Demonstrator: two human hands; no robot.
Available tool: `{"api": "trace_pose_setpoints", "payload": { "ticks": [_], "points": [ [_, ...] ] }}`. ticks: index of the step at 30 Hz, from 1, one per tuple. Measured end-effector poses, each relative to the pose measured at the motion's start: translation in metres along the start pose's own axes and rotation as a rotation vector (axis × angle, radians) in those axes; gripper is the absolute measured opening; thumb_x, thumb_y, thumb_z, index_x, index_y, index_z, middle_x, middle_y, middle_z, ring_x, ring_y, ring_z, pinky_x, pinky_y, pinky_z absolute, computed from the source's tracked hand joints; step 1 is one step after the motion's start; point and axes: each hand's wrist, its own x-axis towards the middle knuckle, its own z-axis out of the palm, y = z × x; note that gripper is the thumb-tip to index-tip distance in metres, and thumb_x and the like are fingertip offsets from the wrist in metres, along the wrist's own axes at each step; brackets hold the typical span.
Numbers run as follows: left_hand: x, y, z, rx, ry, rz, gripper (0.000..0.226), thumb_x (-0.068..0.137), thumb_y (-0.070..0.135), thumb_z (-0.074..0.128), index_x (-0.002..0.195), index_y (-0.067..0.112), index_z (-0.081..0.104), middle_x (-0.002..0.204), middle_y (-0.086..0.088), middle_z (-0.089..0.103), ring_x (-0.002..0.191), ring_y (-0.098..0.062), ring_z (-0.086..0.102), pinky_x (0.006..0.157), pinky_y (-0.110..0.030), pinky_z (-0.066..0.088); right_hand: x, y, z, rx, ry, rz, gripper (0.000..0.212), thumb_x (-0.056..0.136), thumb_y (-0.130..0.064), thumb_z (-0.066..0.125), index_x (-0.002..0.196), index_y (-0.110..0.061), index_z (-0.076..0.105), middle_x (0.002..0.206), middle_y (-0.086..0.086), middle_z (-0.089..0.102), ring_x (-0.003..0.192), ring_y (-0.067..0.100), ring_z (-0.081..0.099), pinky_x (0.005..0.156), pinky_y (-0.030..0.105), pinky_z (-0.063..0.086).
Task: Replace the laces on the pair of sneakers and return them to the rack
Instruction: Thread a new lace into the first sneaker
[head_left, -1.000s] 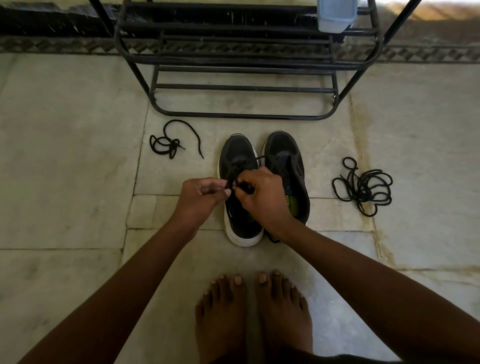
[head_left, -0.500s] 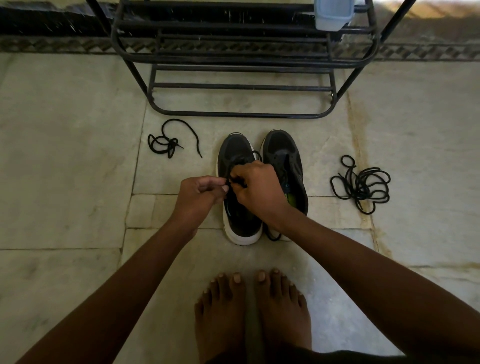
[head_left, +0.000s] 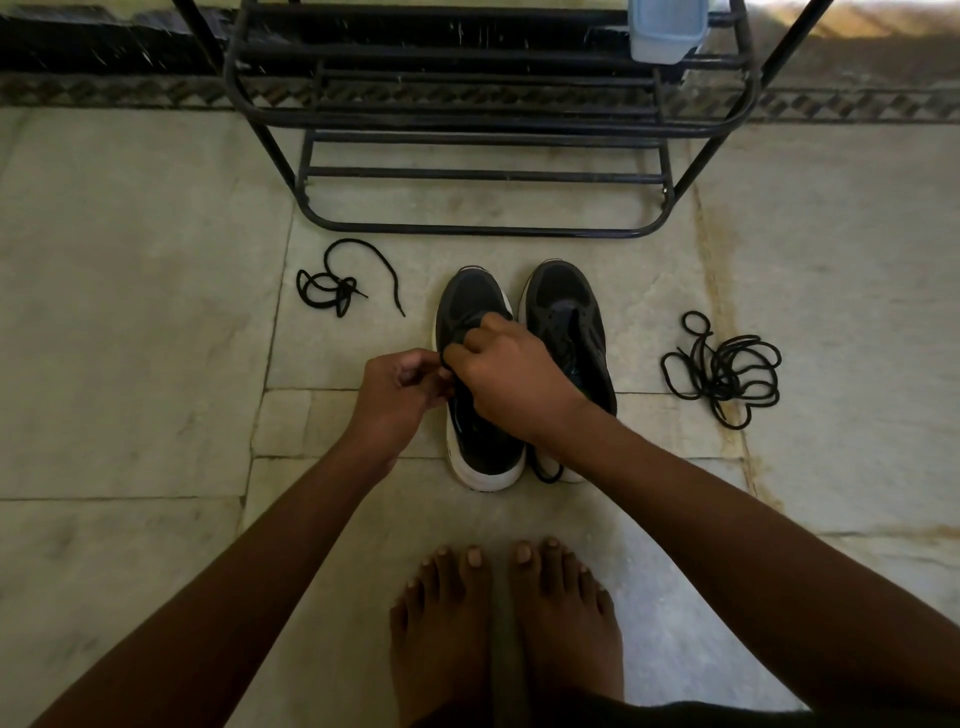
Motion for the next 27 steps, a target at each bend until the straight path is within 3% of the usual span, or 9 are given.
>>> {"api": "trace_pose_setpoints", "payload": {
  "ticks": [3, 6, 10, 14, 19, 21, 25, 27],
  "points": [
    [0.0, 0.0, 0.001, 0.004, -0.008, 0.007, 0.018, 0.096, -0.001, 0.063, 0.098, 0.012, 0.076, 0.095, -0.013, 0.078, 0.094, -0.027, 0.075, 0.086, -0.035, 0.062, 0.003, -0.002, -0.004, -0.037, -0.061, -0.01, 0.021, 0.065, 0.001, 0.082, 0.083, -0.002, 0.071, 0.069, 0.015, 0.064, 0.071, 0.035, 0.06, 0.057, 0.036, 0.047],
    [0.0, -0.001, 0.002, -0.009, 0.006, -0.001, 0.016, 0.098, 0.002, 0.064, 0.097, 0.012, 0.076, 0.092, -0.009, 0.078, 0.093, -0.024, 0.076, 0.086, -0.034, 0.062, 0.006, 0.002, -0.006, 0.062, -0.091, 0.075, 0.015, 0.076, 0.001, 0.072, 0.09, -0.004, 0.071, 0.078, 0.015, 0.066, 0.08, 0.036, 0.059, 0.062, 0.033, 0.039],
    [-0.001, 0.0, 0.003, -0.025, 0.014, -0.021, 0.016, 0.099, 0.006, 0.064, 0.098, 0.017, 0.076, 0.095, -0.004, 0.079, 0.093, -0.018, 0.075, 0.083, -0.03, 0.061, 0.004, 0.01, -0.001, 0.215, -0.033, 0.22, 0.014, 0.08, 0.001, 0.065, 0.089, -0.006, 0.072, 0.074, 0.014, 0.067, 0.074, 0.035, 0.06, 0.064, 0.043, 0.055],
    [0.0, 0.0, 0.003, -0.047, 0.011, -0.054, 0.012, 0.098, 0.011, 0.067, 0.101, 0.017, 0.077, 0.096, -0.005, 0.079, 0.095, -0.019, 0.074, 0.084, -0.031, 0.06, -0.003, 0.011, 0.005, 0.256, -0.005, 0.285, 0.009, 0.085, -0.006, 0.068, 0.093, -0.007, 0.07, 0.077, 0.016, 0.066, 0.074, 0.035, 0.06, 0.063, 0.049, 0.055],
    [0.002, 0.001, 0.007, -0.024, 0.061, -0.072, 0.012, 0.099, 0.012, 0.066, 0.097, 0.017, 0.076, 0.095, -0.007, 0.078, 0.092, -0.019, 0.074, 0.08, -0.031, 0.059, -0.005, 0.011, 0.007, 0.233, 0.047, 0.285, 0.017, 0.083, -0.012, 0.076, 0.096, -0.006, 0.068, 0.078, 0.016, 0.066, 0.072, 0.034, 0.061, 0.061, 0.049, 0.055],
    [0.003, 0.002, 0.01, -0.038, 0.095, -0.077, 0.013, 0.101, 0.012, 0.062, 0.096, 0.016, 0.073, 0.096, -0.007, 0.077, 0.096, -0.023, 0.074, 0.081, -0.031, 0.059, -0.009, 0.01, 0.006, 0.264, 0.056, 0.295, 0.026, 0.082, -0.014, 0.078, 0.104, -0.007, 0.066, 0.091, 0.013, 0.066, 0.082, 0.031, 0.062, 0.066, 0.048, 0.057],
    [0.006, 0.013, 0.004, -0.349, 0.142, -0.07, 0.009, 0.106, 0.006, 0.047, 0.102, 0.008, 0.055, 0.096, -0.015, 0.075, 0.101, -0.031, 0.074, 0.091, -0.04, 0.059, -0.02, 0.005, -0.002, 0.304, 0.004, 0.427, 0.052, 0.08, -0.026, 0.083, 0.125, -0.015, 0.059, 0.12, 0.007, 0.054, 0.107, 0.025, 0.057, 0.087, 0.042, 0.057],
    [0.009, 0.023, -0.006, -0.547, 0.152, -0.069, 0.012, 0.106, 0.004, 0.041, 0.101, 0.009, 0.05, 0.081, -0.013, 0.067, 0.087, -0.032, 0.074, 0.088, -0.045, 0.061, -0.026, 0.005, -0.003, 0.328, -0.067, 0.492, 0.052, 0.081, -0.029, 0.082, 0.126, -0.015, 0.058, 0.121, 0.007, 0.053, 0.108, 0.025, 0.057, 0.091, 0.041, 0.056]
  ]
}}
